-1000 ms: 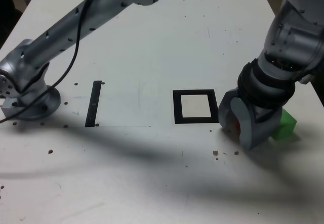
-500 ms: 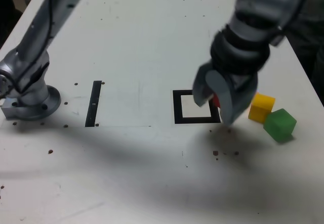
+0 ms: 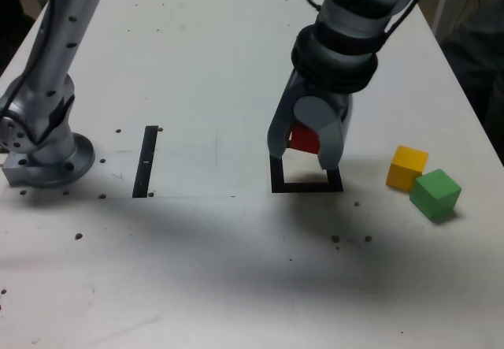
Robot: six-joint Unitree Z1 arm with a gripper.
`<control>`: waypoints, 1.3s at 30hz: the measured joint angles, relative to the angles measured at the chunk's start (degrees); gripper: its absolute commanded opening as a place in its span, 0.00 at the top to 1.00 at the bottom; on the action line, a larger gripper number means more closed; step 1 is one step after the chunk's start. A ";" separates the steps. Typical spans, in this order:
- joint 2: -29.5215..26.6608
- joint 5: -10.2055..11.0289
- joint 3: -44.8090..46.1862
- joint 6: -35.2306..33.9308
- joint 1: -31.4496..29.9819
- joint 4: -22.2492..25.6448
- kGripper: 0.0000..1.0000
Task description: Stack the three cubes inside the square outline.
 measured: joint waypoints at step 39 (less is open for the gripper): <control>-2.12 1.52 17.99 -0.43 3.32 -18.74 0.01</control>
